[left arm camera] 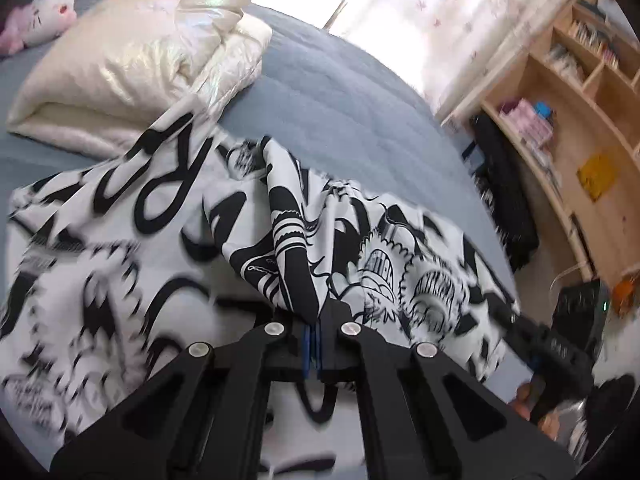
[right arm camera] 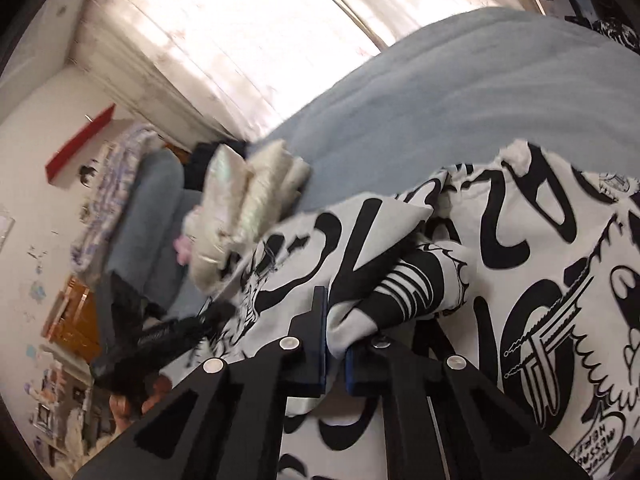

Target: Fold large clothes

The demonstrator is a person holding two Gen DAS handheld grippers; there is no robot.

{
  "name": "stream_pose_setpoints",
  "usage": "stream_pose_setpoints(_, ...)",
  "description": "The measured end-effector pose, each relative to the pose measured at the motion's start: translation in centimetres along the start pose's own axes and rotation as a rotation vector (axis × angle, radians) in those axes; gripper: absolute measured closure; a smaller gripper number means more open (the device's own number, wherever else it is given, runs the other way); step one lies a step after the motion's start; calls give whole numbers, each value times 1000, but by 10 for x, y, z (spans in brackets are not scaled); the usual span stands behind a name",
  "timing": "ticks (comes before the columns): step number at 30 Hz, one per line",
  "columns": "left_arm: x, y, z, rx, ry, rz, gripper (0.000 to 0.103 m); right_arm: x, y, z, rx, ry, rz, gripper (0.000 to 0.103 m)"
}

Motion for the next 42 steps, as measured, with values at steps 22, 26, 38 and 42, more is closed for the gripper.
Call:
stream_pose_setpoints(22,78,51,5,-165,-188,-74,93,43,68,8,327,108,2,65)
stream_pose_setpoints(26,52,47,-19,-154,-225,-103,93,26,58,36,266,138,-15,65)
stream_pose_setpoints(38,-6,-95,-23,-294,-183,-4,94,-17,-98,19,316,131,135,66)
stream_pose_setpoints(42,-7,-110,3,-280,-135,13,102,-24,-93,-14,376,154,120,93)
Point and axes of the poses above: each gripper's, at about its wrist camera, not at the fingertips, and y roughly against the way its jaws point, z to its left, x to its underside, the point moved 6 cm from there along -y, roughly the way its jaws point, and after that the axes turned 5 degrees about -x, right-handed, at the moved point
